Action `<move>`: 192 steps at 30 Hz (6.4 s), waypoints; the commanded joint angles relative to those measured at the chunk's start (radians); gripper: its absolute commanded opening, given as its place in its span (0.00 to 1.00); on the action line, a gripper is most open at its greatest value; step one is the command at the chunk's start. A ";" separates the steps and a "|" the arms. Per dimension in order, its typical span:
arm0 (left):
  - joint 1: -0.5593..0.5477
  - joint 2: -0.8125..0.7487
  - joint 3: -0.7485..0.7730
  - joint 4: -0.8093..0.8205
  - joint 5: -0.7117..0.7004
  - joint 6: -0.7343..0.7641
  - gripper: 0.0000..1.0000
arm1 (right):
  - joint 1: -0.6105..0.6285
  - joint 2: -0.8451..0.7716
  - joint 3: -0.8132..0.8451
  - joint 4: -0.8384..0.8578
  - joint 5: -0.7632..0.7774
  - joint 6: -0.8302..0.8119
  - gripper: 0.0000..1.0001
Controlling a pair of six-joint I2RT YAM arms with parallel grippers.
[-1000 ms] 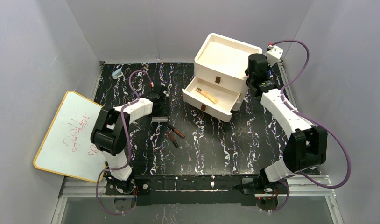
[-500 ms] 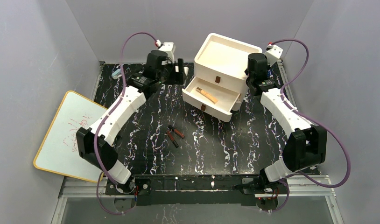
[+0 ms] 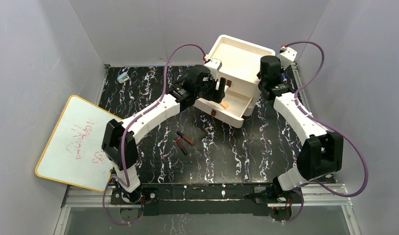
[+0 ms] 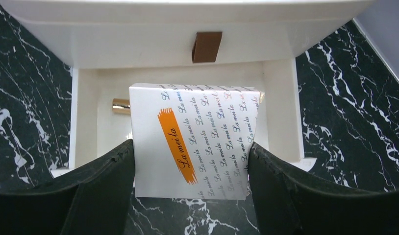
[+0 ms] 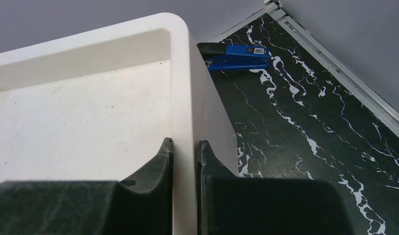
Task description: Organize the makeup
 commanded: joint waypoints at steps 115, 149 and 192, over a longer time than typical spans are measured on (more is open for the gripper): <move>-0.117 0.303 -0.309 1.101 -0.363 0.228 0.98 | 0.052 0.082 -0.149 -0.350 -0.268 -0.100 0.01; -0.117 0.307 -0.526 1.393 -0.346 0.119 0.98 | 0.079 0.099 -0.154 -0.342 -0.287 -0.108 0.01; -0.103 0.439 -0.328 1.250 -0.357 0.049 0.28 | 0.084 0.121 -0.150 -0.347 -0.306 -0.132 0.01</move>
